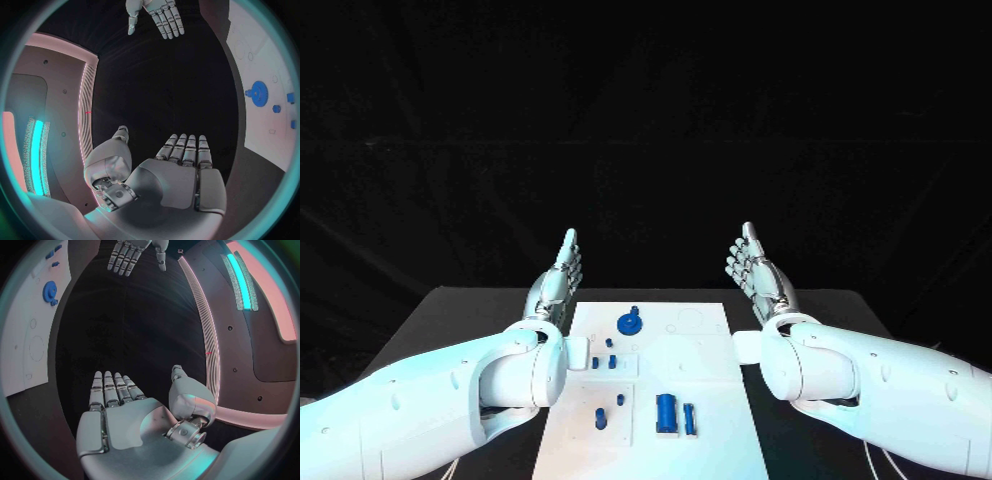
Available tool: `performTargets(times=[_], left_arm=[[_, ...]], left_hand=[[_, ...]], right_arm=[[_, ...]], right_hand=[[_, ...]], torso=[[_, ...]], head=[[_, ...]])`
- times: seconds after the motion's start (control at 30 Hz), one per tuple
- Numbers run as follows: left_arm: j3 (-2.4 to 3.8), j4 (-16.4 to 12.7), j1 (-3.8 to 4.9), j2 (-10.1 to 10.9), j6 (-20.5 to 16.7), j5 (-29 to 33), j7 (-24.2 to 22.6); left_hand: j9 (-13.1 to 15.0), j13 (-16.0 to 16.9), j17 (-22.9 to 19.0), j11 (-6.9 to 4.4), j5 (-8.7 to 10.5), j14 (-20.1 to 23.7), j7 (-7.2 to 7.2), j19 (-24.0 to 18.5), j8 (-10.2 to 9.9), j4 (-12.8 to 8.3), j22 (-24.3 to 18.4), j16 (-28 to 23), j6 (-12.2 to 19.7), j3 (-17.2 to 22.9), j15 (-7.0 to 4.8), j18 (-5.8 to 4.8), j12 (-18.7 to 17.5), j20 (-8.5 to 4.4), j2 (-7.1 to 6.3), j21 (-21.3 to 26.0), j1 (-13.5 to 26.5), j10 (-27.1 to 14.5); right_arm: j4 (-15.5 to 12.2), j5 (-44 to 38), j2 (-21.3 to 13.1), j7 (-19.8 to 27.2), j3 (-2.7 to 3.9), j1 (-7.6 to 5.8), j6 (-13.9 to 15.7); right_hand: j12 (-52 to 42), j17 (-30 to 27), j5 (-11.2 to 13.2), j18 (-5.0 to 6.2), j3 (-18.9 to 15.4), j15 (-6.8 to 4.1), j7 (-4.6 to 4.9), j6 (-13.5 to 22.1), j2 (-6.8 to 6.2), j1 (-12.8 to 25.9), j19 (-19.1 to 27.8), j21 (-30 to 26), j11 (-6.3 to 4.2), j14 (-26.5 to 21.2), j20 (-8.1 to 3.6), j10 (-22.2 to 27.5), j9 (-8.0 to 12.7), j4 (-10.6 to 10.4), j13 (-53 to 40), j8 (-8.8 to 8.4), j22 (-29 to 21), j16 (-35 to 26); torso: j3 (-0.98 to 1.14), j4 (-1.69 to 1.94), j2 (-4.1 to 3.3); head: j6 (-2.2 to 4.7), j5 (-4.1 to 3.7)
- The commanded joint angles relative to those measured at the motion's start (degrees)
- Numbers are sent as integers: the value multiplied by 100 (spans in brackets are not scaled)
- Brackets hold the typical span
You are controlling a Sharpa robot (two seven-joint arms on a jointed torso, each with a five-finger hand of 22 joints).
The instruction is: Assemble the parts on the task board
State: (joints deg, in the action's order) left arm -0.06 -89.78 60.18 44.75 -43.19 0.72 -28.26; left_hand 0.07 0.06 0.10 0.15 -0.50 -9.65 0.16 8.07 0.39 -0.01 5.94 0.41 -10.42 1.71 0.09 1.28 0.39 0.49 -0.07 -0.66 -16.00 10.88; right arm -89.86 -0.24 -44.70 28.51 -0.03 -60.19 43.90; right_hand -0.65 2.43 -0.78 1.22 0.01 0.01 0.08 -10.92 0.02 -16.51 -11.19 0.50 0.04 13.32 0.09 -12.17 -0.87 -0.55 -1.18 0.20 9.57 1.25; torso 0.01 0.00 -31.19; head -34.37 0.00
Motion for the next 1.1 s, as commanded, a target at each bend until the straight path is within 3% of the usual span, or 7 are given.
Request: performTargets(times=[0.03,0.47,0.57,0.6,0.7,0.73,1.1], left_arm=[[6,-17,-2,-6,-93,-72,-154],[6,-17,-2,-6,-93,-72,-154],[6,-17,-2,-6,-93,-72,-154],[6,-17,-2,-6,-93,-72,-154],[6,-17,-2,-6,-93,-72,-154],[6,-17,-2,-6,-93,-72,-154],[6,-17,-2,-6,-93,-72,-154]], left_hand=[[-7,-6,-10,-15,50,315,-16,-259,-39,1,-594,-41,344,-171,-9,-128,-39,-49,7,66,525,-357],[-7,-6,-10,-15,50,554,-16,-807,-39,1,-594,-41,597,-171,-9,-128,-39,-49,7,66,944,-634],[-7,-6,-10,-15,50,965,-16,-807,-39,1,-594,-41,639,-171,-9,-128,-39,-49,7,66,1007,-683],[-7,-6,-10,-15,50,965,-16,-807,-39,1,-594,-41,1042,-171,-9,-128,-39,-49,7,66,1035,-1088],[-7,-6,-10,-15,50,965,-16,-807,-39,1,-594,-41,1042,-171,-9,-128,-39,-49,7,66,1146,-1088],[-7,-6,-10,-15,50,965,-16,-807,-39,1,-594,-41,1042,-171,-9,-128,-39,-49,7,66,1600,-1088],[-7,-6,-10,-15,50,965,-16,-807,-39,1,-594,-41,1042,-171,-9,-128,-39,-49,7,66,1600,-1088]], right_arm=[[-9,24,1,128,3,3,22],[-9,24,1,128,3,3,22],[-9,24,1,128,3,3,22],[-9,24,1,128,3,3,22],[-9,24,1,128,3,3,22],[-9,24,1,128,3,3,22],[-9,24,1,128,3,3,22]], right_hand=[[65,-243,78,-122,-1,-1,-8,350,-2,527,357,-50,-4,-428,-9,392,87,55,118,-20,-307,-125],[65,-243,78,-122,-1,-1,-8,627,-2,962,642,-50,-4,-795,-9,716,87,55,118,-20,-957,-125],[65,-243,78,-122,-1,-1,-8,677,-2,1045,694,-50,-4,-853,-9,770,87,55,118,-20,-957,-125],[65,-243,78,-122,-1,-1,-8,1092,-2,1071,1119,-50,-4,-869,-9,792,87,55,118,-20,-957,-125],[65,-243,78,-122,-1,-1,-8,1092,-2,1194,1119,-50,-4,-1332,-9,1217,87,55,118,-20,-957,-125],[65,-243,78,-122,-1,-1,-8,1092,-2,1651,1119,-50,-4,-1332,-9,1217,87,55,118,-20,-957,-125],[65,-243,78,-122,-1,-1,-8,1092,-2,1651,1119,-50,-4,-1332,-9,1217,87,55,118,-20,-957,-125]], torso=[[-1,0,1],[-1,0,1],[-1,0,1],[-1,0,1],[-1,0,1],[-1,0,1],[-1,0,1]], head=[[-1,0],[-1,0],[-1,0],[-1,0],[-1,0],[-1,0],[-1,0]])
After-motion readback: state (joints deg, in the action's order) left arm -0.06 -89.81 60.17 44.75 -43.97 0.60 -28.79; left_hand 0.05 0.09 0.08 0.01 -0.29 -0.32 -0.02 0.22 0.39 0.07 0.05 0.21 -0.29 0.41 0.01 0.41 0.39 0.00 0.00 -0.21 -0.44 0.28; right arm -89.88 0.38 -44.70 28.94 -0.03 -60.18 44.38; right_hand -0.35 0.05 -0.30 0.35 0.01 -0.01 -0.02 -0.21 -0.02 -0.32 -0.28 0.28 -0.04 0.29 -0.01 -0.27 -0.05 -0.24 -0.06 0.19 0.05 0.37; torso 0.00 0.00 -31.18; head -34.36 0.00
